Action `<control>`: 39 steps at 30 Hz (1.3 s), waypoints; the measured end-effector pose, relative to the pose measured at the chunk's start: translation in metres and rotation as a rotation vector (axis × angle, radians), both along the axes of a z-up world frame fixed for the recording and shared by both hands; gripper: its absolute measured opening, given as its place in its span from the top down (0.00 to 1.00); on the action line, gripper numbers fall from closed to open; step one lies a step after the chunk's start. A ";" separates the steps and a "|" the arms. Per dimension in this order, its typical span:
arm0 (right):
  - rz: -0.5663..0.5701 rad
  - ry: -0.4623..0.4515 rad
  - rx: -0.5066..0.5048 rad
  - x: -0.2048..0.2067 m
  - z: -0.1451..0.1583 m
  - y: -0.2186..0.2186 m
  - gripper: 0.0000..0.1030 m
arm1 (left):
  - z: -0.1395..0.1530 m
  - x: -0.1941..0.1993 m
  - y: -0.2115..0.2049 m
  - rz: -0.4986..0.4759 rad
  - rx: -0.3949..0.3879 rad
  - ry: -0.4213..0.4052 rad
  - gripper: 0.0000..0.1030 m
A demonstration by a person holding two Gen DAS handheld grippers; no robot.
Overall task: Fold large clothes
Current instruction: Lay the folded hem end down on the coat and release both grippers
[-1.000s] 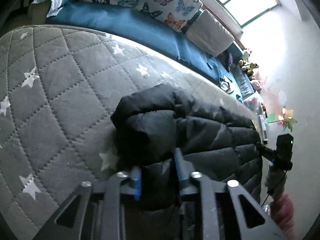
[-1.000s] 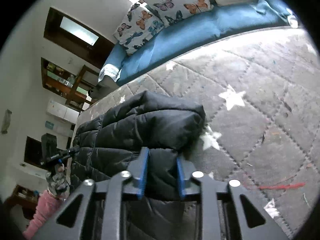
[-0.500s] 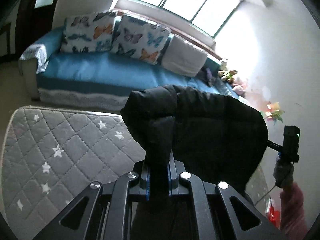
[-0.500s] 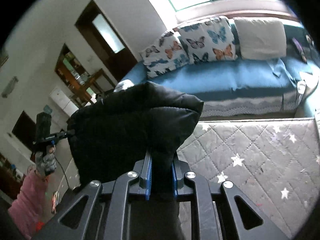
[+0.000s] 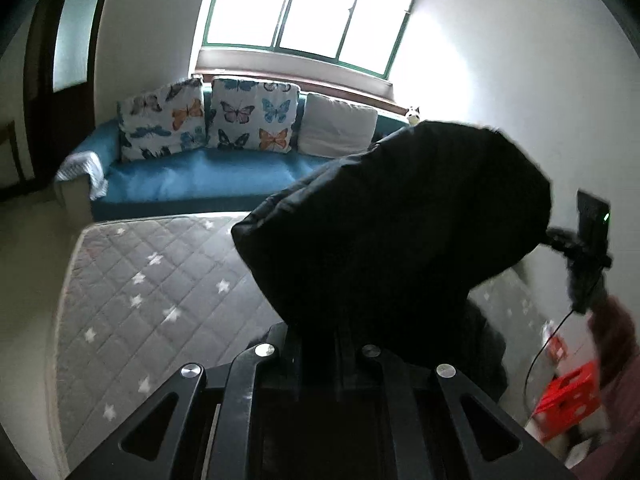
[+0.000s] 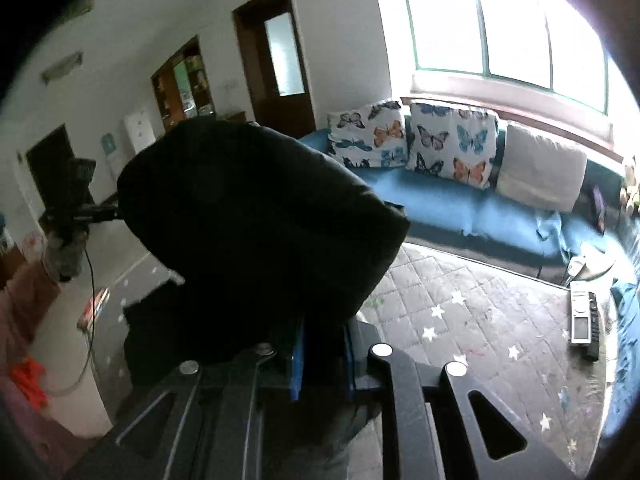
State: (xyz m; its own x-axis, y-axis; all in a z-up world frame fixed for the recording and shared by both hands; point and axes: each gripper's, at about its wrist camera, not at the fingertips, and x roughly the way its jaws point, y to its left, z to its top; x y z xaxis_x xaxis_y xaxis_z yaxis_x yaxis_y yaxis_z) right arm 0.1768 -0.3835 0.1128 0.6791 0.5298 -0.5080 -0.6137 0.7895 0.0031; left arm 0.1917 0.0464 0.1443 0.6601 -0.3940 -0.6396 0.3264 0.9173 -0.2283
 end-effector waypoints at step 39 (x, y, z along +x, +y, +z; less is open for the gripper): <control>-0.126 -0.122 -0.471 -0.138 -0.211 0.034 0.80 | -0.023 -0.119 -0.063 -0.029 -0.257 0.130 0.80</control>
State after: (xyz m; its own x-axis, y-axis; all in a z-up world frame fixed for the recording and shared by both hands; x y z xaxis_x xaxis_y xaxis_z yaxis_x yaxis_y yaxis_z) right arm 0.0385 -0.3492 -0.0982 0.7925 0.1719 -0.5851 -0.4868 0.7561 -0.4373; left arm 0.0724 -0.0165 0.1215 0.5647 -0.5721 -0.5949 0.3047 0.8144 -0.4939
